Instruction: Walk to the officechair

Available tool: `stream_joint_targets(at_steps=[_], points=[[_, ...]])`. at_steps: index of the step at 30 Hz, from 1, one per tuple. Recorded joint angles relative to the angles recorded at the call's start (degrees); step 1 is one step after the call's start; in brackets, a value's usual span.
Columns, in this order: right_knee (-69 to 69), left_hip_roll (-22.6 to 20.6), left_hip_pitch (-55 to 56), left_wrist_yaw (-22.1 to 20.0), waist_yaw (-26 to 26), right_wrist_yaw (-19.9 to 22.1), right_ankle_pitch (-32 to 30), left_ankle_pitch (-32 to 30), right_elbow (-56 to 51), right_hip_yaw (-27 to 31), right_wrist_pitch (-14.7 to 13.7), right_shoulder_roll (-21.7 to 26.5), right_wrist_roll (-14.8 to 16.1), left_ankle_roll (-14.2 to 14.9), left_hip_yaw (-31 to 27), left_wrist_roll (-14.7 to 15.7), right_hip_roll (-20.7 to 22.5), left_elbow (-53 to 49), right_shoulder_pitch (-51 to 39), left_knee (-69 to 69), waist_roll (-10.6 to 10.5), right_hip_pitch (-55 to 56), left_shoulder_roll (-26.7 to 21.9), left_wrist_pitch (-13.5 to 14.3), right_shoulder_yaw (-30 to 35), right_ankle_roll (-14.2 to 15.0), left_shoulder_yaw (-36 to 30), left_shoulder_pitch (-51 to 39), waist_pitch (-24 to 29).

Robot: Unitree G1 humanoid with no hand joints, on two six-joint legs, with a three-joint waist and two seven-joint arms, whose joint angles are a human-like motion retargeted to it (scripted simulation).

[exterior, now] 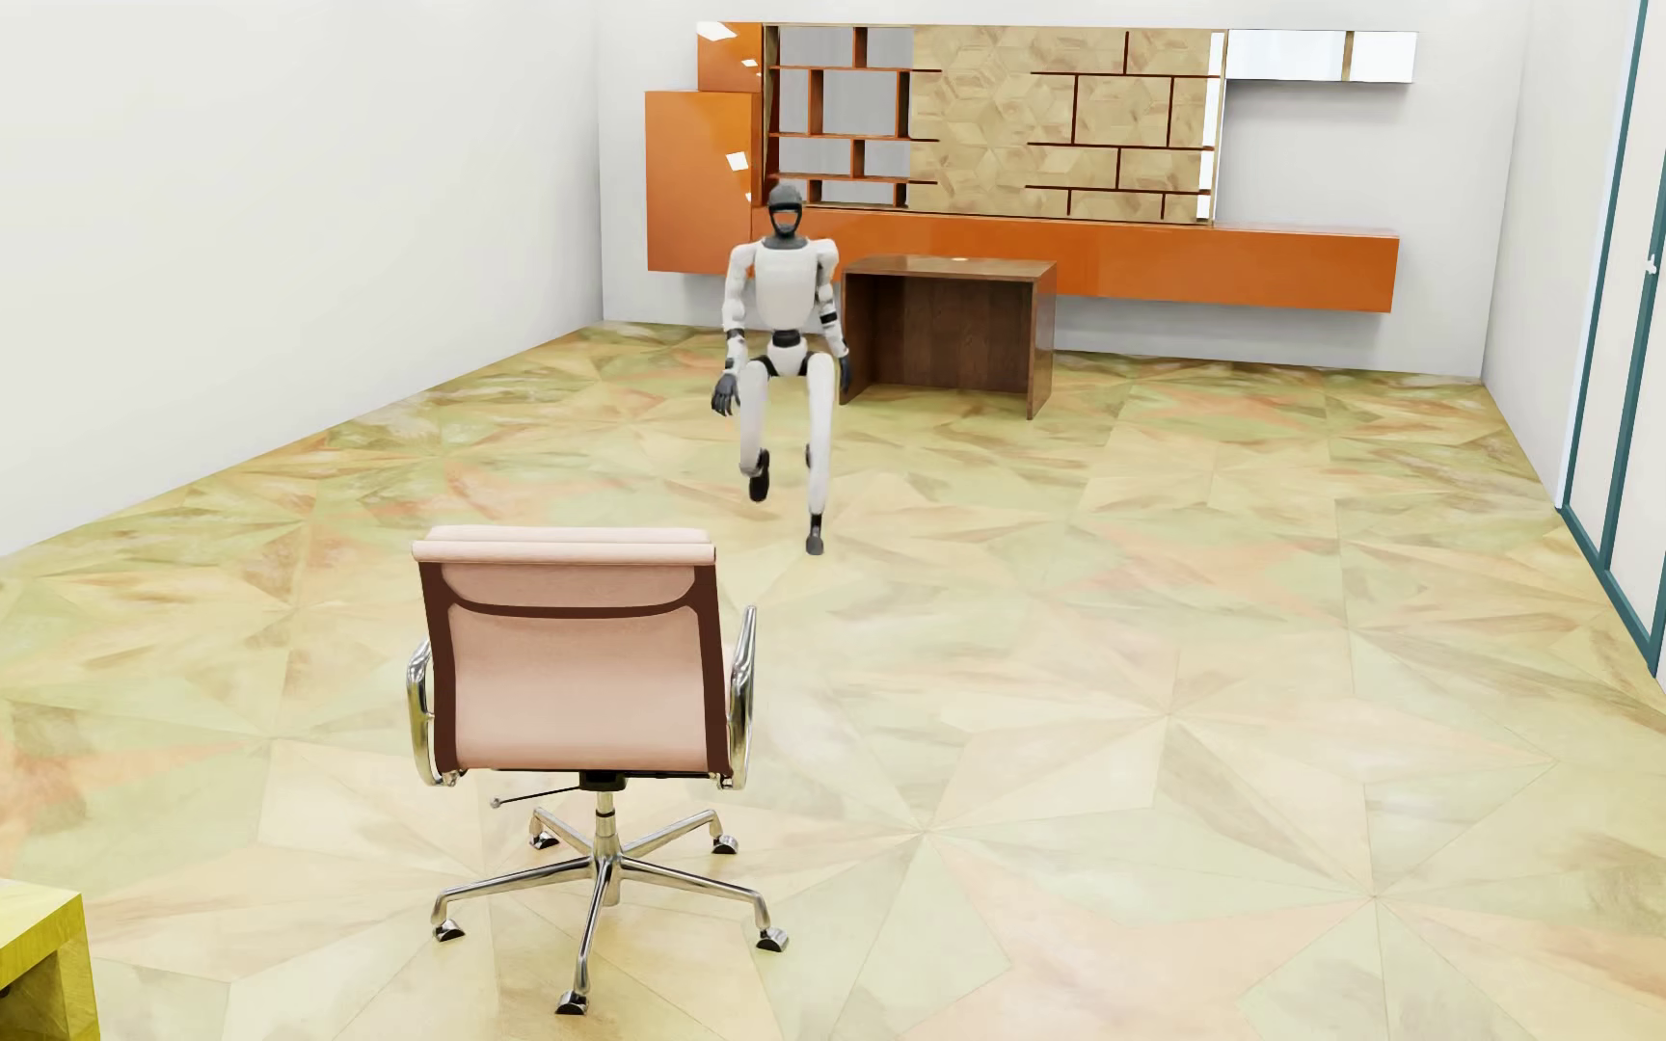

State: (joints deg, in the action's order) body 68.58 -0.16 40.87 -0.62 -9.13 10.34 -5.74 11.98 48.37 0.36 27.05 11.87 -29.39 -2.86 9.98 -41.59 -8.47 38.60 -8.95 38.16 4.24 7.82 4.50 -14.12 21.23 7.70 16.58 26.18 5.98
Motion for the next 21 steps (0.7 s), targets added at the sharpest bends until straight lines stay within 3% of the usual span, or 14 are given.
stream_joint_targets(at_steps=[1,2,3,6,8,10,11,12,13,14,15,16,18,21], points=[[7.7,-1.0,-4.8,0.4,1.0,-2.5,4.8,2.7,4.4,-0.2,0.7,-0.6,0.5,0.6,-0.2,-1.1,-0.3,0.6,1.8,-2.1,0.3,9.1,-1.7,0.3,0.9,-3.5,-1.8,-3.8,0.3],[9.6,-1.9,-10.2,0.2,2.3,-7.9,7.2,4.3,6.7,-0.7,0.3,-0.5,0.3,1.8,-0.9,-2.3,0.3,0.2,4.0,-6.2,0.2,17.7,-3.3,0.6,3.9,-3.8,-4.0,-8.0,0.2],[6.2,-2.5,-15.9,-1.0,3.8,-14.1,9.3,5.4,7.7,-2.2,-2.1,0.4,0.2,2.7,-2.2,-3.2,0.9,-0.5,6.6,-10.8,0.0,24.5,-4.9,2.5,7.0,-5.3,-6.0,-10.9,-0.3],[-20.5,-4.2,-30.1,-2.4,8.1,-22.6,12.2,11.9,0.5,-3.4,-6.5,5.0,4.1,2.4,-4.2,-3.1,1.5,-3.9,20.4,-16.3,-1.3,36.4,-7.6,10.2,2.4,-5.9,-13.1,-19.3,-2.2],[-48.0,-3.8,-38.6,-2.7,10.6,-16.2,10.9,16.5,-8.0,-2.4,-6.3,4.8,4.4,3.4,-6.2,-1.1,0.2,-9.8,30.2,-16.8,-1.6,37.4,-9.6,14.2,-8.7,-4.8,-17.3,-23.7,-3.2],[-56.0,-1.6,-45.4,-6.6,12.9,-2.9,11.8,14.7,-12.3,-9.7,-4.8,-0.3,2.3,6.0,-8.7,4.7,-2.0,-16.1,36.4,-12.2,-1.3,35.6,-10.3,16.4,-18.5,-4.8,-17.0,-23.3,-3.9],[-47.9,1.2,-45.7,-8.4,13.9,1.9,3.9,7.2,-11.9,-11.0,-3.0,-3.8,1.4,7.7,-9.6,7.9,-1.6,-18.4,37.2,-4.4,-1.6,36.1,-11.1,16.6,-20.8,-11.8,-16.0,-21.3,-3.8],[-38.8,3.4,-42.4,-9.4,14.4,3.0,2.7,-6.8,-10.1,-12.6,-1.1,-6.4,0.7,9.0,-11.2,9.9,-1.1,-19.6,36.4,8.8,-2.3,35.8,-11.9,15.8,-21.0,-15.8,-15.0,-18.9,-3.4],[-32.2,7.3,-36.5,-9.7,14.4,-0.3,8.3,-18.3,-7.2,-13.8,-0.1,-7.4,0.0,11.0,-10.0,10.4,-0.2,-19.4,34.0,22.8,-3.1,34.2,-12.3,14.1,-19.2,-15.0,-13.9,-16.6,-3.0],[-29.6,11.4,-29.8,-9.6,13.6,-6.3,13.4,-18.1,-4.2,-14.8,-0.3,-7.2,-1.0,9.4,-8.8,9.7,1.7,-17.2,30.7,33.3,-4.2,30.9,-12.1,11.4,-15.9,-14.8,-13.0,-15.2,-2.7],[-31.0,12.2,-22.9,-9.0,12.2,-12.1,16.6,-12.6,-2.0,-15.1,-1.6,-6.2,-2.5,3.8,-8.5,8.5,4.5,-13.3,26.6,38.9,-5.1,26.1,-11.4,8.2,-12.0,-14.5,-12.6,-14.5,-2.6],[-34.9,12.6,-17.3,-7.5,10.7,-15.3,18.5,-8.0,-0.8,-14.1,-3.2,-4.9,-4.5,3.6,-6.5,7.1,7.3,-8.3,22.3,38.8,-5.7,20.3,-10.6,4.9,-8.0,-14.1,-12.2,-13.8,-2.8],[-41.7,10.7,-9.0,-0.4,7.9,-15.3,22.0,-2.5,-1.3,-9.9,-6.4,-2.1,-9.7,4.3,-2.5,4.0,11.9,0.2,13.6,27.9,-5.9,9.1,-9.2,-0.9,0.0,-13.2,-12.2,-10.7,-3.7],[-42.5,6.7,-2.8,11.1,4.2,-12.1,31.8,-3.8,-8.5,-2.3,-11.6,-0.6,-12.5,7.6,-3.0,1.1,14.1,1.7,0.2,-7.3,-5.2,-3.1,-8.9,0.0,8.0,-12.8,-10.0,-0.6,-5.2]])
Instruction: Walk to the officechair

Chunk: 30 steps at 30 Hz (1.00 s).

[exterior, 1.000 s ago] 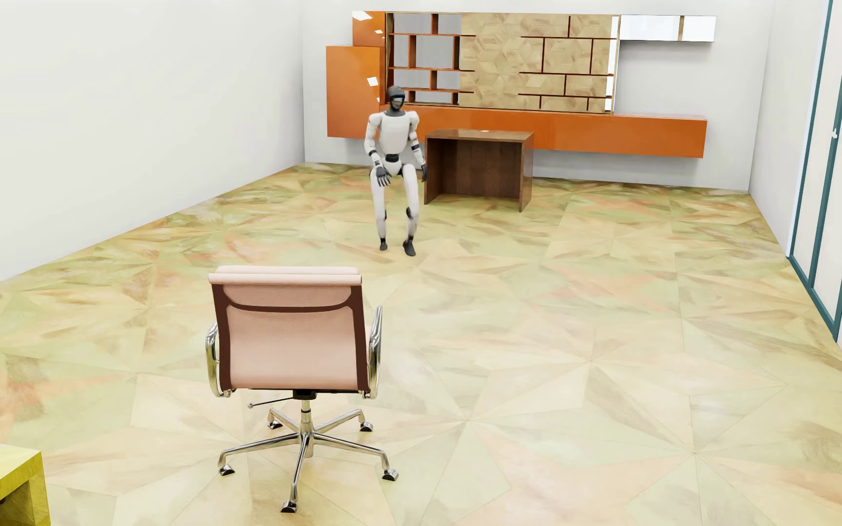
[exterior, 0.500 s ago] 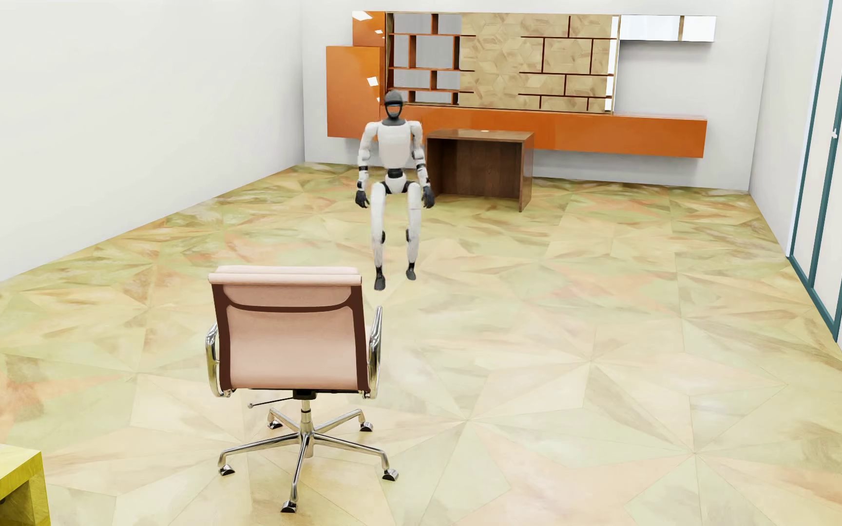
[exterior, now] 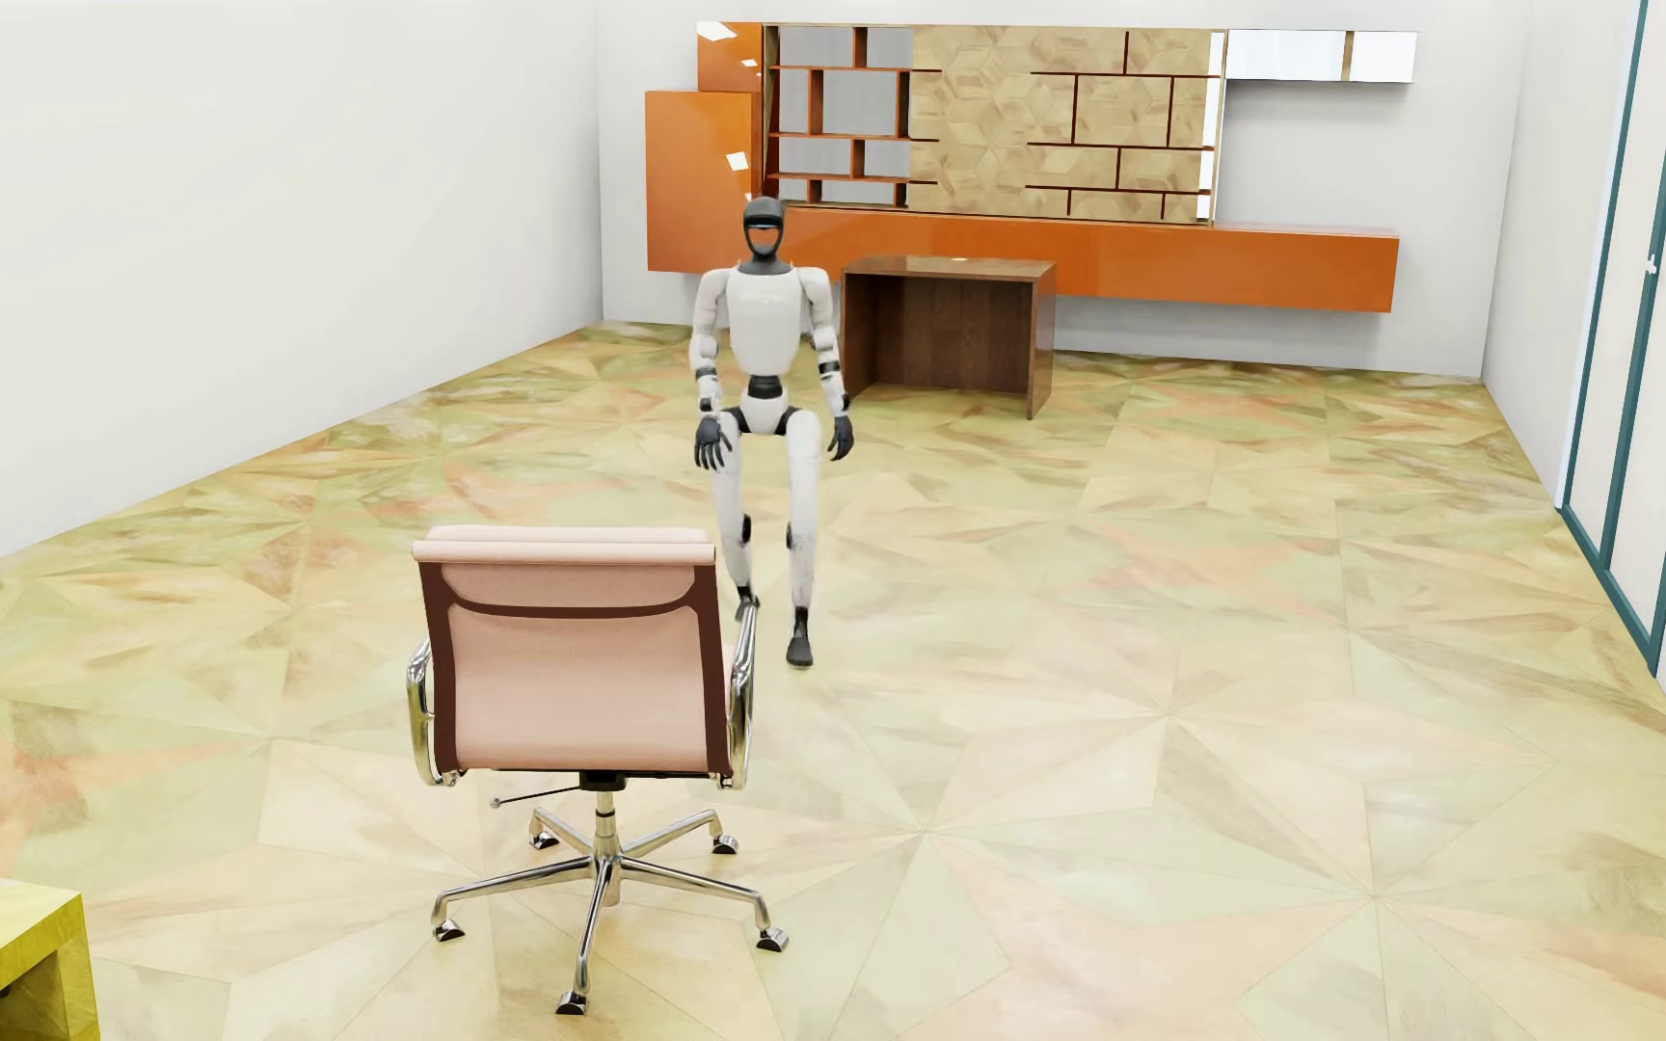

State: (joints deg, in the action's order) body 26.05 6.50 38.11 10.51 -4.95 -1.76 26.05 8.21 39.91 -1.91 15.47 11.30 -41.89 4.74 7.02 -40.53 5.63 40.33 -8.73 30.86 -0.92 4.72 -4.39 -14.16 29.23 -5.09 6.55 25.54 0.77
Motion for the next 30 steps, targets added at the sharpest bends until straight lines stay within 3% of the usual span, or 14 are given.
stream_joint_targets(at_steps=[3,4,6,7,8,10,13,15,17,20,22,24,28,30], points=[[6.3,0.6,-2.4,-6.7,-2.5,9.0,5.1,-3.5,-12.6,4.7,-5.5,-1.0,9.6,5.1,0.1,1.5,-2.5,-1.2,-1.1,-19.1,-0.4,-12.2,5.6,-1.1,-5.9,1.3,8.0,9.9,-0.8],[16.3,-0.3,-0.3,-7.9,-3.0,11.5,-1.5,-14.2,-16.4,3.9,-6.6,0.1,12.2,-0.5,0.5,1.0,-5.6,0.4,0.8,-8.1,-0.4,-12.0,7.3,-2.0,-8.4,4.0,8.5,10.9,-0.4],[45.1,-1.2,0.9,-6.4,-3.1,15.3,-19.7,-2.2,-19.2,2.9,-5.0,0.0,13.3,-5.3,2.7,-2.2,-11.7,3.7,4.9,11.1,0.8,-2.0,7.6,-3.7,-13.3,12.2,6.9,8.9,1.2],[55.0,-1.7,-2.0,-5.8,-2.5,16.9,-18.4,1.6,-16.6,1.8,-1.8,-1.5,13.1,-4.9,3.9,-3.9,-16.7,3.2,5.8,12.4,1.7,5.8,6.8,-3.6,-14.5,10.6,6.1,6.5,1.8],[59.0,-2.6,-6.1,-7.0,-1.5,16.2,-16.9,3.1,-11.7,0.6,2.5,-2.3,12.4,-4.7,4.9,-5.4,-20.2,0.9,5.4,9.9,2.6,13.4,5.9,-2.4,-13.4,4.5,5.8,3.9,2.2],[52.5,-5.0,-13.9,-14.1,1.1,5.7,-14.4,3.2,-0.1,-4.3,7.3,0.1,9.4,-4.9,4.7,-6.8,-20.9,-5.5,5.2,3.7,3.7,23.1,3.9,3.7,-5.7,-1.8,5.2,-0.8,2.3],[21.3,-8.0,-23.5,-17.0,2.9,-7.1,-15.9,10.5,8.6,-3.6,6.4,6.0,9.2,-5.3,1.8,0.0,-15.6,-13.6,11.3,0.5,3.7,28.2,0.4,13.6,-0.1,5.1,1.3,-8.1,1.3],[-0.8,-8.8,-26.5,-15.5,3.3,-5.2,-26.4,18.4,8.8,-4.0,7.6,7.3,10.3,-4.1,-1.2,5.0,-16.7,-18.9,17.8,5.7,4.0,26.1,-1.6,16.7,-1.2,3.7,-1.2,-12.9,0.7],[7.6,-5.9,-23.0,-17.3,3.7,2.5,-24.9,20.0,9.2,-9.3,8.1,4.1,13.2,-1.7,-5.8,7.1,-18.0,-23.9,23.8,21.8,3.6,26.0,-3.6,18.0,-5.2,2.6,-1.3,-16.3,1.4],[8.6,-1.5,-15.7,-23.2,4.9,0.0,-19.4,7.2,15.2,-13.0,11.7,0.5,13.7,6.8,-7.2,6.9,-17.0,-16.0,20.7,36.0,1.5,20.3,0.6,11.6,-3.6,3.9,0.5,-18.8,1.2],[1.3,3.3,-14.4,-14.1,5.2,-4.2,-20.1,11.8,12.4,-14.7,9.6,1.2,10.4,0.3,-3.1,0.7,-15.1,-5.9,17.2,30.4,0.7,14.6,0.3,5.3,0.0,4.5,-3.5,-21.1,0.3],[-0.8,4.6,-15.1,-4.5,5.2,0.2,-18.9,13.6,6.1,-14.8,6.1,1.2,10.8,0.7,-0.8,-5.0,-14.1,1.2,14.4,16.2,0.3,12.3,-0.7,5.0,-2.7,5.1,-6.2,-21.6,-0.4],[-0.8,5.0,-20.4,-14.6,5.0,10.8,-17.1,7.1,-4.0,-14.1,1.1,-0.3,15.0,-0.5,3.6,-2.4,-13.5,7.1,10.2,-2.1,-1.2,10.9,3.5,0.4,-15.0,6.3,1.5,-18.5,-1.1],[-1.2,4.4,-22.2,-10.3,4.9,16.5,-16.8,6.5,-6.4,-13.9,1.0,-3.8,17.1,-0.7,4.3,-3.8,-14.0,9.9,9.9,-3.5,-1.3,9.8,3.2,-1.0,-22.4,7.0,0.2,-17.4,-1.3]])
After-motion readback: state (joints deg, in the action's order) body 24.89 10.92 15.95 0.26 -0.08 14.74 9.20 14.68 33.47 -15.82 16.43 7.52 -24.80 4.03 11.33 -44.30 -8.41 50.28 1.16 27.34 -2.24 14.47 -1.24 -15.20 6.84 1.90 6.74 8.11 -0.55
